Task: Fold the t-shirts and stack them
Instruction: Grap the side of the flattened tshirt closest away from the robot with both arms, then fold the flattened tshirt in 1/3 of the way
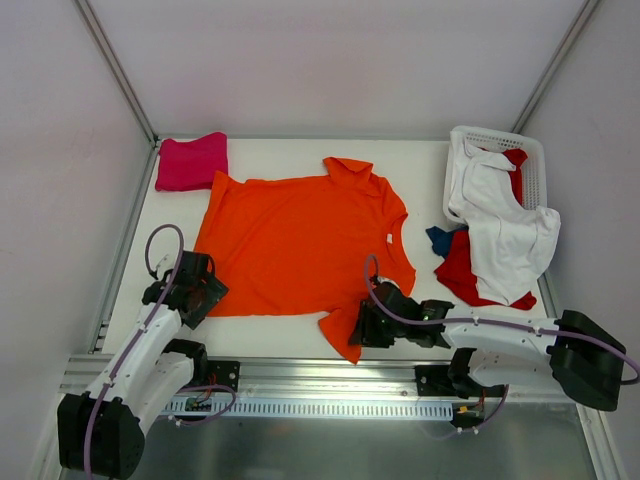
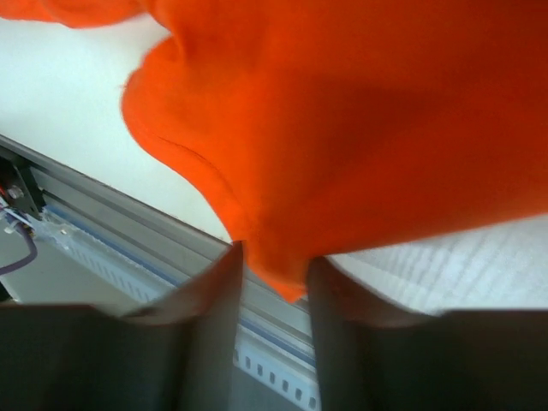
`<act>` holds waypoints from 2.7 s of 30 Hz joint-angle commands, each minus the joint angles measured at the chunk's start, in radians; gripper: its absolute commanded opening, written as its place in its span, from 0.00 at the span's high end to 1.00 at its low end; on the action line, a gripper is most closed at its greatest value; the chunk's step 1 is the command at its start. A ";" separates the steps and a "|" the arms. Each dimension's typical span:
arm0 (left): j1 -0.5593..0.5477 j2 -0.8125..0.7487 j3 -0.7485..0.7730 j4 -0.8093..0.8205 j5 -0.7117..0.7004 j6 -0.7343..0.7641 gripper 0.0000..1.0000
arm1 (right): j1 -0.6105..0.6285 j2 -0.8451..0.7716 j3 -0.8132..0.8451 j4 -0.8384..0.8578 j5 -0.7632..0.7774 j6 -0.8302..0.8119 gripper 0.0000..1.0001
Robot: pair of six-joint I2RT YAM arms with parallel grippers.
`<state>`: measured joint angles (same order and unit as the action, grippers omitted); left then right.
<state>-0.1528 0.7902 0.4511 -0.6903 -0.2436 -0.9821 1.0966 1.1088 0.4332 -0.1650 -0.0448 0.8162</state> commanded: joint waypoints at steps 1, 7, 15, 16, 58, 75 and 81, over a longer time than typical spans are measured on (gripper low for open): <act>-0.013 -0.008 -0.015 -0.005 -0.011 -0.015 0.27 | 0.006 -0.050 -0.027 -0.022 0.029 0.049 0.66; -0.014 -0.005 -0.014 -0.003 -0.019 -0.016 0.28 | 0.006 -0.119 -0.031 -0.122 0.097 0.066 0.99; -0.014 0.038 -0.046 0.003 -0.054 -0.095 0.31 | 0.003 -0.164 -0.004 -0.240 0.160 0.040 1.00; -0.013 0.037 -0.055 0.006 -0.053 -0.107 0.32 | 0.002 -0.167 -0.004 -0.248 0.167 0.038 0.99; -0.016 0.059 0.130 -0.020 0.010 -0.087 1.00 | -0.151 -0.172 0.349 -0.619 0.378 -0.236 1.00; -0.014 0.536 0.534 0.032 -0.105 -0.073 1.00 | -0.411 0.296 0.694 -0.479 0.370 -0.551 1.00; -0.010 0.697 0.590 0.066 -0.135 -0.105 1.00 | -0.458 0.491 0.800 -0.429 0.350 -0.588 0.99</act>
<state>-0.1581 1.4364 1.0080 -0.6422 -0.3260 -1.0779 0.6567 1.5402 1.1748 -0.6300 0.3016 0.2787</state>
